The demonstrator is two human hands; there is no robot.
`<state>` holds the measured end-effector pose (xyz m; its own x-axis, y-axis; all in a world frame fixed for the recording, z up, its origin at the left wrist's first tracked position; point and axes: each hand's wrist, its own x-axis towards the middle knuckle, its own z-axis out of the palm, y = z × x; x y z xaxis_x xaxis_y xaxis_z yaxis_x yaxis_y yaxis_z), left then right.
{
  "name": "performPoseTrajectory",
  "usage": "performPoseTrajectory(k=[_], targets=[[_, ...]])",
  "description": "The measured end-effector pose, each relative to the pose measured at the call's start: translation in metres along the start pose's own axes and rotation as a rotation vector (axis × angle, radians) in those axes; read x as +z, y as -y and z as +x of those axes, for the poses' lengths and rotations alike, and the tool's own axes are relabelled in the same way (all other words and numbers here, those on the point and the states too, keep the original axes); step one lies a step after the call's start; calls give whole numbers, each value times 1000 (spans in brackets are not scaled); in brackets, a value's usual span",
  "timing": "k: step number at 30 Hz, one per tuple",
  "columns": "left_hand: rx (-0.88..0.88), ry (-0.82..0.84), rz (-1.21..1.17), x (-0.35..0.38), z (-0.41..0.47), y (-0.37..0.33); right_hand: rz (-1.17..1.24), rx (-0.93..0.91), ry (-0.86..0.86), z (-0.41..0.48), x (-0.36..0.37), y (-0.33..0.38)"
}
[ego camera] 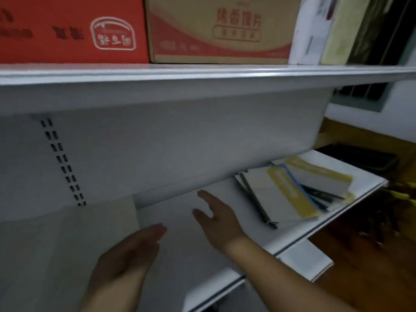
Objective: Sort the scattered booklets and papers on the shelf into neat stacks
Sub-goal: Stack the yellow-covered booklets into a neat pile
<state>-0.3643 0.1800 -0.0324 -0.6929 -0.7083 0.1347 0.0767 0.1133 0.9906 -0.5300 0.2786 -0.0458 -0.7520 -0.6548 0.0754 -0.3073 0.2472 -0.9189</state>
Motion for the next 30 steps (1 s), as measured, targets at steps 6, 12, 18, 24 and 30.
performPoseTrajectory(k=[6,12,18,24,30], targets=[[-485,234,-97,164,41,33,-265,124,-372,17,-172,-68],[-528,249,-92,270,76,30,-390,195,-135,18,-230,-125],[-684,147,-156,297,100,16,-373,177,-35,18,-247,-131],[-737,96,-181,294,123,14,-193,196,-6,18,-257,-138],[-713,317,-113,302,114,10,-122,222,53,18,-265,-143]])
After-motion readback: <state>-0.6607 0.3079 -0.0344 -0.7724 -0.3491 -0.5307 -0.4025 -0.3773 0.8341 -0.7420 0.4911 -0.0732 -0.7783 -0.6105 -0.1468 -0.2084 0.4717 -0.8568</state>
